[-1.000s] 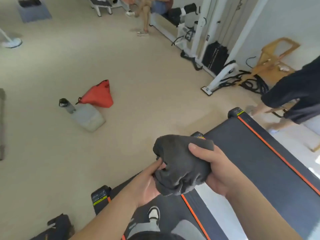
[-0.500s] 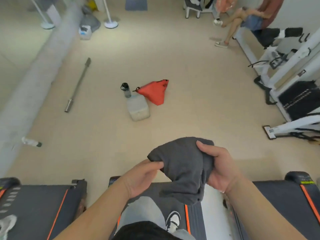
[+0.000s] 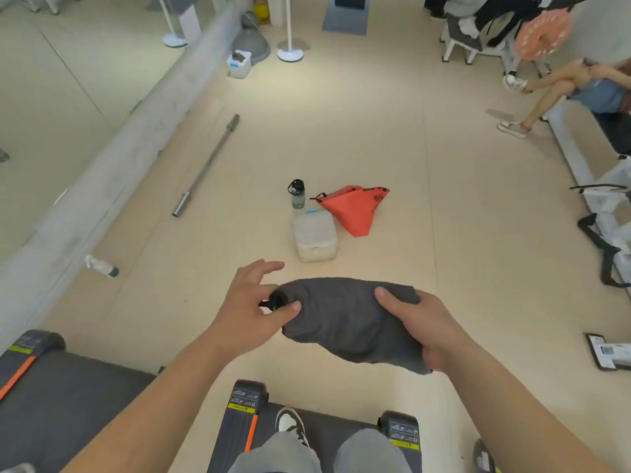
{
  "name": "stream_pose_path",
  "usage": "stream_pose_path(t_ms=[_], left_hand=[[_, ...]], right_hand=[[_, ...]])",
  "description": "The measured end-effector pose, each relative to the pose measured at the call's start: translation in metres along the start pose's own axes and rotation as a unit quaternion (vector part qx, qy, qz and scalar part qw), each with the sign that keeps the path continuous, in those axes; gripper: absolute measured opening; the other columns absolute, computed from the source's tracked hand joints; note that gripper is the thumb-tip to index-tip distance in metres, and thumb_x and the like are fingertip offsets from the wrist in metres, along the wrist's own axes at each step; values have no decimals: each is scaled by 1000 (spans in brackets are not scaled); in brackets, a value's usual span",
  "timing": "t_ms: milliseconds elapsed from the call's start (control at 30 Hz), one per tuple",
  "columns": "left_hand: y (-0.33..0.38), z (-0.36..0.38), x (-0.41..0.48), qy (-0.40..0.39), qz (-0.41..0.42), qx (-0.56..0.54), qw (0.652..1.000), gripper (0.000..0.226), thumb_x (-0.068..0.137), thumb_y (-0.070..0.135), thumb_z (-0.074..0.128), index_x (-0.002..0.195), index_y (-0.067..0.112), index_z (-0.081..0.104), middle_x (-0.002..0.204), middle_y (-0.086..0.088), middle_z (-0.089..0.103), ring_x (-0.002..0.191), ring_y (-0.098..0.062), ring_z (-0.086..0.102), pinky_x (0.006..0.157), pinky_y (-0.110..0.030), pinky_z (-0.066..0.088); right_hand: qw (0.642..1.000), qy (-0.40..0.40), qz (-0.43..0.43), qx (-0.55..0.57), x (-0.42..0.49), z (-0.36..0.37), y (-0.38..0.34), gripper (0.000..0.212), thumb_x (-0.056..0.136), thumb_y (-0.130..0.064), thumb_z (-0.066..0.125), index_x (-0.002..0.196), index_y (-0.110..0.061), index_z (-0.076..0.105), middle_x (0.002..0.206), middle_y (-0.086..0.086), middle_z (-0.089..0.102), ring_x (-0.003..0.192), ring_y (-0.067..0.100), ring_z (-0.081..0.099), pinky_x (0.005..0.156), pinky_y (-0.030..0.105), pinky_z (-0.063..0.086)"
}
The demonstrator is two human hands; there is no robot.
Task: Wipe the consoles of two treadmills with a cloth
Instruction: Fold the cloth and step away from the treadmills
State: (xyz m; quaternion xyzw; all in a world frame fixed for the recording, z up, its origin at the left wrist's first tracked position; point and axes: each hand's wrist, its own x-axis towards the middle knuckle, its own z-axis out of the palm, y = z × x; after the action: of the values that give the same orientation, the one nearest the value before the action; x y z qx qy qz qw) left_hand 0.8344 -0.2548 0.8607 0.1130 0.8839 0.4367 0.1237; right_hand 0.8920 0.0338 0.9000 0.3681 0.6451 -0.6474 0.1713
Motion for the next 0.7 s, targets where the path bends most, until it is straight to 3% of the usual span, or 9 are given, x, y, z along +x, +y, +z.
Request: stream_pose_path(t_ms=[67,133,200,267,300,433,533,700], left_hand=[[-6,-17,24,-22,-35,-28,999,29,89,44,74,106,21,78,131,22,60,137,0,37,118,-42,36],[-10,-28,43,-48,-83,-92,991,25,95,40,70,109,19,76,115,12,73,125,-4,56,119,-43,38],[-11,-36,63,-51,-118,-162,978,16,100,32,66,104,20,77,103,3,78,106,-16,71,99,-47,55],[-18,-35,89,-26,-145,-195,970,15,102,30,63,105,22,75,100,3,78,93,-17,72,79,-40,57],[-24,-30,105,-16,-152,-190,970,15,103,33,61,106,26,74,100,5,77,93,-16,71,78,-37,57],[-69,8,181,14,-175,-167,970,21,105,42,54,114,34,70,106,17,75,101,-6,69,88,-29,56],[-116,60,253,15,-194,-177,965,30,105,48,49,126,36,67,118,19,72,112,-5,66,102,-35,53],[-144,134,387,-32,-181,-169,968,28,105,48,48,120,35,68,111,16,74,105,-8,68,100,-42,55]], right_hand=[[999,33,-9,-21,23,11,-14,50,77,-44,90,111,-15,68,109,4,77,98,28,75,65,39,63],[999,34,-6,-22,48,21,-29,54,75,-43,92,111,-13,65,111,4,75,99,27,74,61,34,61],[999,25,-5,-32,76,31,-44,55,75,-41,92,112,-12,63,111,5,74,100,26,73,65,35,61],[998,13,-6,-59,113,39,-57,52,79,-37,90,113,-13,59,114,6,71,103,25,70,77,39,60],[997,1,-6,-74,133,44,-63,50,81,-34,87,115,-13,56,117,7,69,105,25,69,81,41,59],[990,-45,-8,-136,227,62,-68,41,83,-17,68,119,-13,49,120,9,63,106,27,67,86,48,61],[985,-50,-31,-162,317,74,-56,26,91,-6,60,113,-15,48,118,9,63,103,25,67,84,48,62],[992,-34,-96,-72,435,78,-73,23,93,-8,65,112,-15,55,112,10,67,99,26,70,76,45,62]])
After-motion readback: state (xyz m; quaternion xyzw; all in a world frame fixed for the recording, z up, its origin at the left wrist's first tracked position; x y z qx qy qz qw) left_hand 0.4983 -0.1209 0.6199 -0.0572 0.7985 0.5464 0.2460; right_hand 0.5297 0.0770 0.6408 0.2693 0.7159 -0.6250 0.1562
